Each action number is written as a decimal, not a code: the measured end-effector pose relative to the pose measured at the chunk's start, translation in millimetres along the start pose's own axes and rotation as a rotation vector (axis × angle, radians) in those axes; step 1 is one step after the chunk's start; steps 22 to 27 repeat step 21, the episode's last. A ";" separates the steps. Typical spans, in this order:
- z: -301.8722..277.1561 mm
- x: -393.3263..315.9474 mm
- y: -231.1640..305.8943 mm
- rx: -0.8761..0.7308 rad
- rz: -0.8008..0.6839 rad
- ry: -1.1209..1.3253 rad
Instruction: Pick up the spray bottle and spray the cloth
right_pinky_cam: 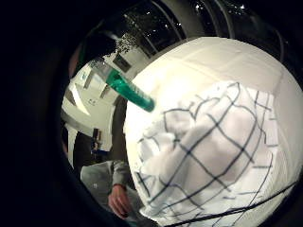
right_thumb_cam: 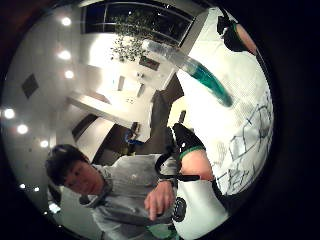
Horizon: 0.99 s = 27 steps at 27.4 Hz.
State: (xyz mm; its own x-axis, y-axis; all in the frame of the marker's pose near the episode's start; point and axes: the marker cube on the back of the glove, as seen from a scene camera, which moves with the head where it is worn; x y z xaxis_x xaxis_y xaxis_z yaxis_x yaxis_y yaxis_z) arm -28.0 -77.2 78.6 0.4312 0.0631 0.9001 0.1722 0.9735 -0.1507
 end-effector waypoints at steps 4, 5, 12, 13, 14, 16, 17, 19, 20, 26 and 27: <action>-6.9 -1.2 19.0 0.001 0.015 -0.042; -9.4 -3.4 25.0 -0.017 0.014 -0.066; -15.4 3.4 33.7 0.055 0.006 -0.054; -15.9 3.2 34.8 0.065 0.006 -0.062; -16.9 3.6 36.5 0.071 0.005 -0.066; -19.6 6.0 41.2 0.079 0.000 -0.064; -20.5 7.4 43.8 0.084 -0.004 -0.058; -22.4 10.7 47.8 0.100 -0.011 -0.042; -23.7 12.3 48.9 0.110 -0.012 -0.034; -24.7 13.4 49.4 0.116 -0.013 -0.029; -24.7 13.4 49.4 0.116 -0.013 -0.029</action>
